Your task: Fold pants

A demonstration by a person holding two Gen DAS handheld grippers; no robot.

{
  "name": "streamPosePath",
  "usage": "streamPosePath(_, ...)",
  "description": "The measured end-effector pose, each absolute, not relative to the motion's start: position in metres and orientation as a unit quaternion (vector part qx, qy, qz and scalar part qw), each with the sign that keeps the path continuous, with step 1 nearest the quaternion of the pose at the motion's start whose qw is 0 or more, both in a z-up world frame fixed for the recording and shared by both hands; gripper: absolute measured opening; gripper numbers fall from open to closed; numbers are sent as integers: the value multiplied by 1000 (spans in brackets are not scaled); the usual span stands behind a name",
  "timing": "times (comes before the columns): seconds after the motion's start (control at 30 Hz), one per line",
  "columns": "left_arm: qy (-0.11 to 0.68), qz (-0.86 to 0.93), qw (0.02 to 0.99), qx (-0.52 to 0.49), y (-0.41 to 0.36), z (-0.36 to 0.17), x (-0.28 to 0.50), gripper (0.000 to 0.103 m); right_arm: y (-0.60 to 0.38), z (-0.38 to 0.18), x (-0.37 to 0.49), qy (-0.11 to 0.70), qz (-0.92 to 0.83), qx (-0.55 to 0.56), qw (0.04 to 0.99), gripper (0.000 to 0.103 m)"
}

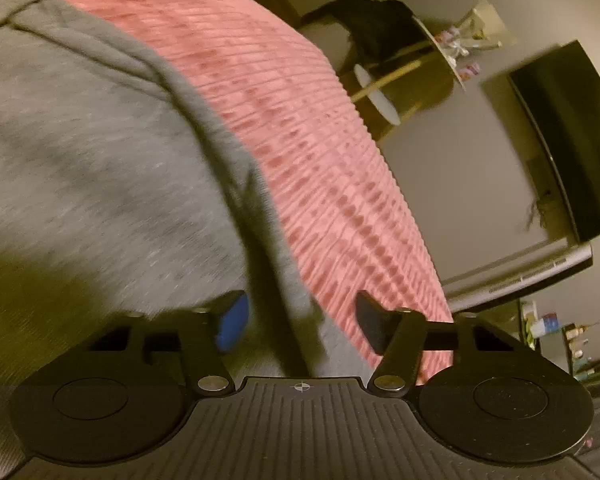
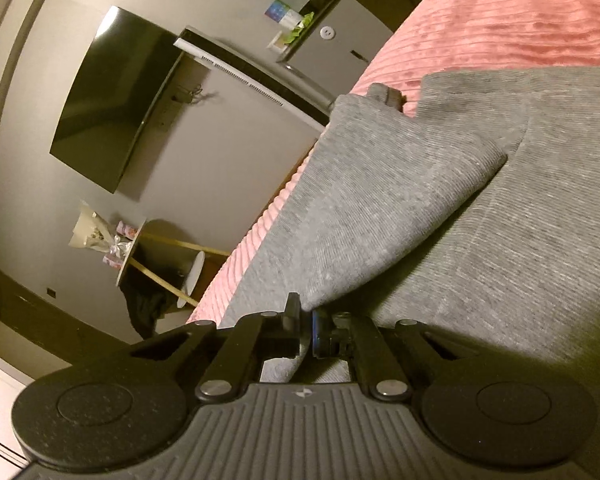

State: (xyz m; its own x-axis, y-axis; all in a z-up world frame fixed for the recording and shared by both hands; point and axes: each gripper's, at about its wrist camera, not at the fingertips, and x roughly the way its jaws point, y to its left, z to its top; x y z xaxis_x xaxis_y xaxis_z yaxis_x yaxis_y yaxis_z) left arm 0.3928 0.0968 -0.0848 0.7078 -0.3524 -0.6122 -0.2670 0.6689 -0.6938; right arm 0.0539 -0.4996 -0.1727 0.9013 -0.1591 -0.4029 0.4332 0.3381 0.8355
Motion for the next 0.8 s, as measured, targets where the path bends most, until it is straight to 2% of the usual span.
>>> streamPosePath(0.03, 386, -30, 831, -400, 98, -88, 399, 49, -501, -176, 52, 123, -186, 553, 803, 14)
streamPosePath(0.1, 406, -30, 828, -386, 94, -92, 406, 6, -508, -182, 51, 111, -182, 575, 790, 23)
streamPosePath(0.13, 413, -34, 825, -385, 95, -92, 405, 8, -511, -184, 53, 106, -179, 585, 784, 26)
streamPosePath(0.23, 397, -42, 825, -400, 102, -87, 391, 7, -517, -188, 60, 102, -173, 611, 766, 24)
streamPosePath(0.27, 390, -46, 825, -407, 106, -82, 384, 7, -519, -188, 62, 110, -176, 615, 761, 17)
streamPosePath(0.3, 382, -51, 825, -414, 108, -76, 378, 6, -520, -184, 64, 117, -182, 612, 761, 5)
streamPosePath(0.43, 342, -91, 848, -395, 115, -33, 332, 6, -517, -149, 42, 110, -184, 559, 801, 5)
streamPosePath(0.57, 314, -131, 867, -364, 122, 3, 248, 6, -514, -120, -14, 95, -176, 518, 832, 5)
streamPosePath(0.67, 321, -148, 860, -368, 130, 5, 181, 7, -511, -111, -60, 109, -185, 486, 847, 5)
streamPosePath(0.8, 373, -133, 849, -349, 133, -19, 111, 7, -515, -124, -100, 142, -223, 480, 837, 5)
